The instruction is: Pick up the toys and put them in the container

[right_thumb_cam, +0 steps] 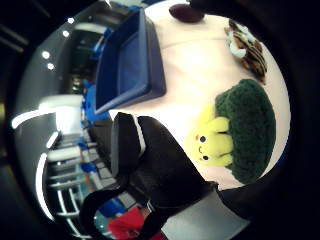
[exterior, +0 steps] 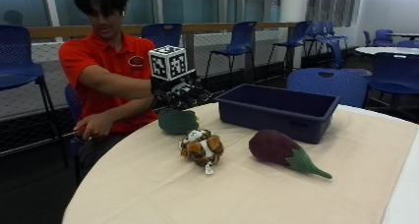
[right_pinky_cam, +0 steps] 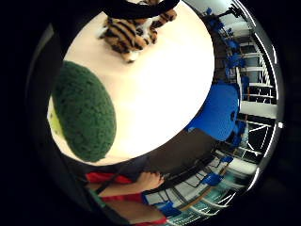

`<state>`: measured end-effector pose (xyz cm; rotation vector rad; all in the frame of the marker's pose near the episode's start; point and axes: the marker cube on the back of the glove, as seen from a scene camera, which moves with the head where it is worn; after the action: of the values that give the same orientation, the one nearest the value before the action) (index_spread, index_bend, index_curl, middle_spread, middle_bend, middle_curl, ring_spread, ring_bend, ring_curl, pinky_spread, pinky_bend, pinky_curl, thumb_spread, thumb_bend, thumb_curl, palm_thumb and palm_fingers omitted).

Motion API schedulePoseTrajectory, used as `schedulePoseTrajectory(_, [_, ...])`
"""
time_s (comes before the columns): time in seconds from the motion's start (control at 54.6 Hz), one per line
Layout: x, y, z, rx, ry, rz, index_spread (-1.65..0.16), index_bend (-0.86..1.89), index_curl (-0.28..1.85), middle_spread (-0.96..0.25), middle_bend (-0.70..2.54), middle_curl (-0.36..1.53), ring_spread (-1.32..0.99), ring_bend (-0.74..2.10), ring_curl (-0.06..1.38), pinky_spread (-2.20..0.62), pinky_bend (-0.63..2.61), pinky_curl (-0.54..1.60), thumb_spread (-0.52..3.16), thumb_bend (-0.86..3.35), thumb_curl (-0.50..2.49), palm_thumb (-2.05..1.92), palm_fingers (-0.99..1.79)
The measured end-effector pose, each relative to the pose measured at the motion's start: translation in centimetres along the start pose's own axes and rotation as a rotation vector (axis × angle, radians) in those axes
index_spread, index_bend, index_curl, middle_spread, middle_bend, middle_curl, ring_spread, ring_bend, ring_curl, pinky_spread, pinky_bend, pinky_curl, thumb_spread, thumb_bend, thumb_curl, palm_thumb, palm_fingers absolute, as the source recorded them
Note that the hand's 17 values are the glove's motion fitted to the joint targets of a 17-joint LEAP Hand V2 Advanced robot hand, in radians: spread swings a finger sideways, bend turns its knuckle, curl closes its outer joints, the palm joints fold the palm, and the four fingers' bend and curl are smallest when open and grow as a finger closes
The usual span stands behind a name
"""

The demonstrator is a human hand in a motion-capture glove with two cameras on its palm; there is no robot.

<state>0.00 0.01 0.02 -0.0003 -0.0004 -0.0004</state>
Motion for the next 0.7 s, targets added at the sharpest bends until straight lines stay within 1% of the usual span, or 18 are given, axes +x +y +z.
schedulePoseTrajectory(0.11, [-0.1,0.1,0.1,0.008,-0.012,-0.01,-0.23,0.2,0.09,-0.09,0.18,0.08,-0.05,0.15,0.01,0.01,0.52,0.15,0.7,-0.09,0.01,-0.13,-0.02])
schedulePoseTrajectory(0.257, [-0.7,0.1,0.5,0.018,-0.035,-0.033,-0.29,0.2,0.16,-0.11,0.18,0.13,-0.07,0.16,0.04,0.02,0.55,0.2,0.94,-0.09,0.03,-0.13,-0.06])
schedulePoseTrajectory(0.421, [-1.0,0.8,0.7,0.014,-0.03,-0.052,-0.32,0.19,0.21,-0.12,0.18,0.18,-0.08,0.16,0.06,0.02,0.57,0.23,1.05,-0.09,0.04,-0.14,-0.07])
schedulePoseTrajectory(0.696, [0.5,1.0,0.7,0.02,-0.077,-0.046,-0.34,0.19,0.27,-0.13,0.17,0.22,-0.08,0.17,0.1,0.03,0.57,0.27,1.09,-0.09,0.06,-0.14,-0.09])
